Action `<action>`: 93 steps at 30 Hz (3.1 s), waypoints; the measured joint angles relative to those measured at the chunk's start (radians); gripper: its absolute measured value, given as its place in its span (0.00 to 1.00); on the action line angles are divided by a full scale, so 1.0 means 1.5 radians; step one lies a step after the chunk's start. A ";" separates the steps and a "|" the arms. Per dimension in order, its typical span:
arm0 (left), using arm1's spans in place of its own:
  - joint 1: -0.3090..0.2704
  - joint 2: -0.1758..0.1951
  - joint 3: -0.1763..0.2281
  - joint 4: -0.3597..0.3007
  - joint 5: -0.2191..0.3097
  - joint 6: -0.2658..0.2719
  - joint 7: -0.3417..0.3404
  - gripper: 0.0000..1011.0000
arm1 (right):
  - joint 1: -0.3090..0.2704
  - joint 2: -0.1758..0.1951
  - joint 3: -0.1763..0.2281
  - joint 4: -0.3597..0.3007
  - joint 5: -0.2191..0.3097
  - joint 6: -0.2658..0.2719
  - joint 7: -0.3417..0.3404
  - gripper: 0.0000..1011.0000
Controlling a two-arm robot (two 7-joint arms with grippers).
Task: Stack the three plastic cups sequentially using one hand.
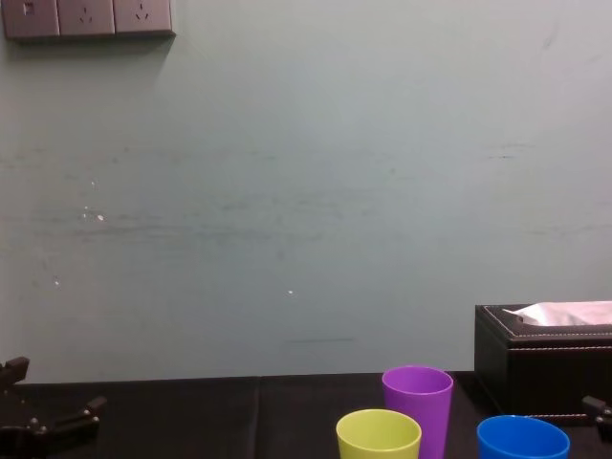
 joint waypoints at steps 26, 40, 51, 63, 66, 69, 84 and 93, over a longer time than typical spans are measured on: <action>0.000 0.000 0.000 0.000 0.000 0.000 0.000 0.99 | -0.028 -0.002 0.023 -0.043 -0.004 0.002 0.009 0.99; 0.000 0.000 0.000 0.000 0.000 0.000 0.000 0.99 | -0.144 0.021 0.095 -0.184 0.090 0.144 0.016 0.99; 0.000 0.000 0.000 0.000 0.000 0.000 0.000 0.99 | -0.187 0.028 0.112 -0.251 0.138 0.239 0.063 0.99; 0.000 0.000 0.000 0.000 0.000 0.000 0.000 0.99 | -0.158 -0.005 0.094 -0.242 0.150 0.292 0.109 0.99; 0.000 0.000 0.000 0.000 0.000 0.000 0.000 0.99 | -0.146 -0.015 0.087 -0.234 0.137 0.299 0.114 0.99; 0.000 0.000 0.000 0.000 0.000 0.000 0.000 0.99 | -0.139 -0.022 0.083 -0.228 0.131 0.302 0.117 0.99; 0.000 0.000 0.000 0.000 0.000 0.000 0.000 0.99 | -0.109 -0.069 0.072 -0.191 0.091 0.313 0.120 0.99; 0.000 0.000 0.000 0.000 0.000 0.000 0.000 0.99 | -0.092 -0.093 0.070 -0.163 0.064 0.316 0.115 0.99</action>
